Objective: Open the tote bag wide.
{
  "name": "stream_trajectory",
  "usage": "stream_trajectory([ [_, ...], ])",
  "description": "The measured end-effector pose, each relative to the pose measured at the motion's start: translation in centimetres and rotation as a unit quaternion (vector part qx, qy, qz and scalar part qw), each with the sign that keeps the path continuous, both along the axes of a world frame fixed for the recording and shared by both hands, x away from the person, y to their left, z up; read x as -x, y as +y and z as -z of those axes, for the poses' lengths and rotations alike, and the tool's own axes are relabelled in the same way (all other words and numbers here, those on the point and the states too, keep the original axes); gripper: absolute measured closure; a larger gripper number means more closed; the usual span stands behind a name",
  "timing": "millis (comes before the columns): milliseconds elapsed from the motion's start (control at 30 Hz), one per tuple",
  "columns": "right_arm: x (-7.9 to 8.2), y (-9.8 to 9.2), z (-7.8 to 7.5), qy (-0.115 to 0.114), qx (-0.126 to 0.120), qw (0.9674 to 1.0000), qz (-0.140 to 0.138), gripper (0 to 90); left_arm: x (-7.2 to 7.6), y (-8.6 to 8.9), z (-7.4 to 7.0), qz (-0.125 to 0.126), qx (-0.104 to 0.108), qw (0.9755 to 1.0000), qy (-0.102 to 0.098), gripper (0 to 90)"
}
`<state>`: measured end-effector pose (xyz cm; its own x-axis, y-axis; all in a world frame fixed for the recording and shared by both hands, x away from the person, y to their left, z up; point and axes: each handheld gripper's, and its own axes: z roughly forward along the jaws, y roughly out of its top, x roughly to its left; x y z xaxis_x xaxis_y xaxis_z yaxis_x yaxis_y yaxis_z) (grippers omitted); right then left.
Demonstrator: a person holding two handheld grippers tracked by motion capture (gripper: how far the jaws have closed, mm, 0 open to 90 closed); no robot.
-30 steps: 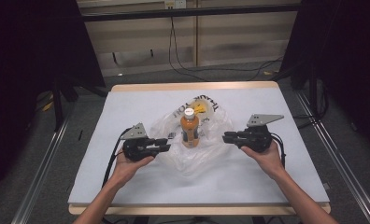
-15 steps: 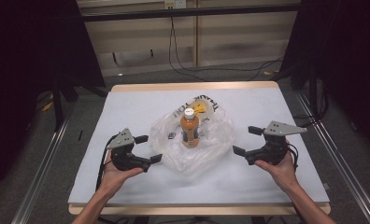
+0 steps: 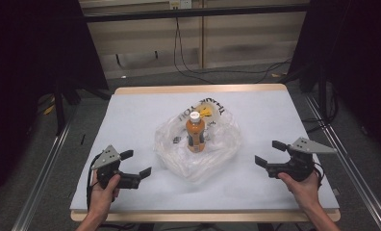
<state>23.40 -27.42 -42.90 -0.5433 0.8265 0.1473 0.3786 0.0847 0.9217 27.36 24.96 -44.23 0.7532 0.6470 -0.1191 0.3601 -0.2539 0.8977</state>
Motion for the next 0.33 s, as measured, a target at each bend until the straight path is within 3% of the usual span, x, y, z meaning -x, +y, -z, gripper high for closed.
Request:
stream_trajectory([
  [100,1.1,-0.6,0.4,-0.006,-0.007,0.9998,0.019,8.6,0.8,0.5,0.5,0.004,-0.022,0.9997,-0.006,3.0],
  [200,1.8,-1.1,0.6,0.0,-0.003,0.9998,0.018,9.5,1.3,1.2,0.5,-0.003,-0.012,0.9999,-0.01,2.9],
  [333,2.4,-1.6,0.3,-0.022,-0.001,0.9995,0.024,11.8,1.3,1.7,0.6,-0.013,-0.015,0.9996,-0.02,2.8],
])
